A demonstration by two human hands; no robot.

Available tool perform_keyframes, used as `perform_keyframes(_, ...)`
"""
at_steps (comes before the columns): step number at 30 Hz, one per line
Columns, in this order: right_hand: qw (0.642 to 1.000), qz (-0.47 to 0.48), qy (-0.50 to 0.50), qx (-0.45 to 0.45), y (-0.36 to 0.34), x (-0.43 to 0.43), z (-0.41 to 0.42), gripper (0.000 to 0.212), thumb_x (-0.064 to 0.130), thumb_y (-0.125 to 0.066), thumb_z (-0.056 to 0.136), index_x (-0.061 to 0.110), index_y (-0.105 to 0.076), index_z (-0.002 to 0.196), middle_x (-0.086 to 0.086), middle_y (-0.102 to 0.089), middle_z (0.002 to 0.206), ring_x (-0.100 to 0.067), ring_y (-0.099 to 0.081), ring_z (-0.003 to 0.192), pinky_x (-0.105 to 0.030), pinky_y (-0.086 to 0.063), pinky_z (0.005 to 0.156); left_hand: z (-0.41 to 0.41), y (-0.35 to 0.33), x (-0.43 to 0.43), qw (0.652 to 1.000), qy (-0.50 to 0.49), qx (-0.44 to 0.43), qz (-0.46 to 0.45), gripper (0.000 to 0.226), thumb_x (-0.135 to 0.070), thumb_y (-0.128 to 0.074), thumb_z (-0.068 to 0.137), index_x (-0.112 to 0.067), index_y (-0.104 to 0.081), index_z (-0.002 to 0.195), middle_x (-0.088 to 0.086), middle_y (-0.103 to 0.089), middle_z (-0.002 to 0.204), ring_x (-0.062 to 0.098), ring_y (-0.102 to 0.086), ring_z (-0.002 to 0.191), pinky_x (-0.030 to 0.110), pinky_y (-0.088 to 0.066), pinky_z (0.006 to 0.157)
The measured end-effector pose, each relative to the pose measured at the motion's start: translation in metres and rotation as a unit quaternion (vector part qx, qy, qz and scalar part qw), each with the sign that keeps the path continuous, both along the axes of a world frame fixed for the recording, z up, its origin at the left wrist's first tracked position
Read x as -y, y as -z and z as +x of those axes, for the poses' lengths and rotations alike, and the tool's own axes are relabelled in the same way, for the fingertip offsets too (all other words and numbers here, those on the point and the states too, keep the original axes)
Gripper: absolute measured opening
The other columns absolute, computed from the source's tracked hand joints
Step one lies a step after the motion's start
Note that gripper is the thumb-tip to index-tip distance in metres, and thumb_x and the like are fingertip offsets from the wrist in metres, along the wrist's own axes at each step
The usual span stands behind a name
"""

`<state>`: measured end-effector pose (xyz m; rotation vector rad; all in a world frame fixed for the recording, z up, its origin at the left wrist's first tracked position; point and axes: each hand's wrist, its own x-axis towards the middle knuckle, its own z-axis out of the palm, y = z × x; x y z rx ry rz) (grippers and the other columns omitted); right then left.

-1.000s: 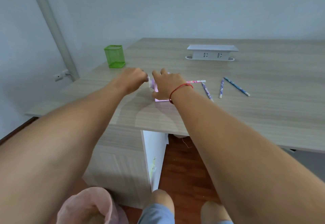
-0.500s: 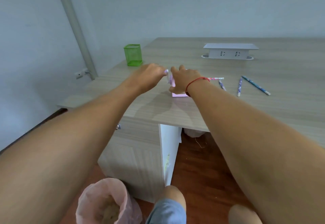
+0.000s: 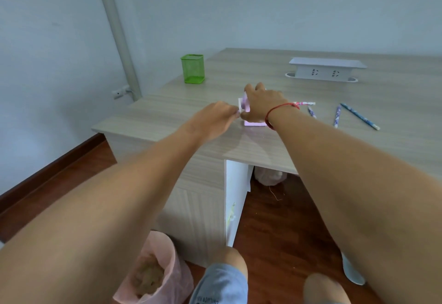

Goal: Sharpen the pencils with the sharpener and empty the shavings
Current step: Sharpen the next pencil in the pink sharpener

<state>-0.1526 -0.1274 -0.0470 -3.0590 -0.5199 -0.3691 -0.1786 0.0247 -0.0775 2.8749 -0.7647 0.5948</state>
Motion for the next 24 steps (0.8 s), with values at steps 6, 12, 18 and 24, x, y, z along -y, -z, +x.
perform_keyframes(6,0.999,-0.033,-0.024,0.0,-0.003,0.003,0.003,0.061,0.042,-0.058,0.085,0.013,-0.036,0.135,-0.012,-0.044,0.132,-0.038,-0.057,0.111,-0.042,-0.043,0.091,0.013,0.017,0.009,0.993,-0.059,-0.07,0.069,0.033,-0.021,-0.035,0.101,-0.002,-0.062,0.107,0.02,-0.064,0.11,0.037,-0.06,0.102,0.042,-0.047,0.087)
perform_keyframes(12,0.999,-0.032,-0.036,0.012,-0.003,0.005,0.004,0.055,0.042,-0.053,0.087,0.013,-0.04,0.132,-0.011,-0.046,0.13,-0.036,-0.056,0.115,-0.041,-0.042,0.093,0.051,0.0,0.006,0.983,-0.079,-0.099,0.131,0.031,-0.023,-0.039,0.097,-0.009,-0.065,0.106,0.015,-0.065,0.107,0.035,-0.061,0.099,0.035,-0.045,0.077)
perform_keyframes(18,0.999,-0.035,-0.021,-0.004,-0.004,0.005,0.005,0.054,0.04,-0.056,0.085,0.017,-0.04,0.13,-0.01,-0.046,0.129,-0.034,-0.055,0.117,-0.039,-0.042,0.092,0.064,-0.047,0.001,0.988,-0.065,0.044,0.13,0.019,-0.005,-0.045,0.093,-0.003,-0.064,0.093,0.024,-0.064,0.09,0.041,-0.062,0.086,0.039,-0.041,0.061)
perform_keyframes(24,0.999,-0.037,0.003,-0.011,-0.005,0.0,0.006,0.059,0.041,-0.059,0.086,0.015,-0.036,0.134,-0.012,-0.045,0.131,-0.035,-0.055,0.117,-0.04,-0.041,0.093,0.028,-0.037,-0.007,0.994,0.032,0.082,0.061,0.016,-0.003,-0.047,0.094,0.0,-0.059,0.084,0.026,-0.06,0.073,0.043,-0.059,0.068,0.047,-0.045,0.056)
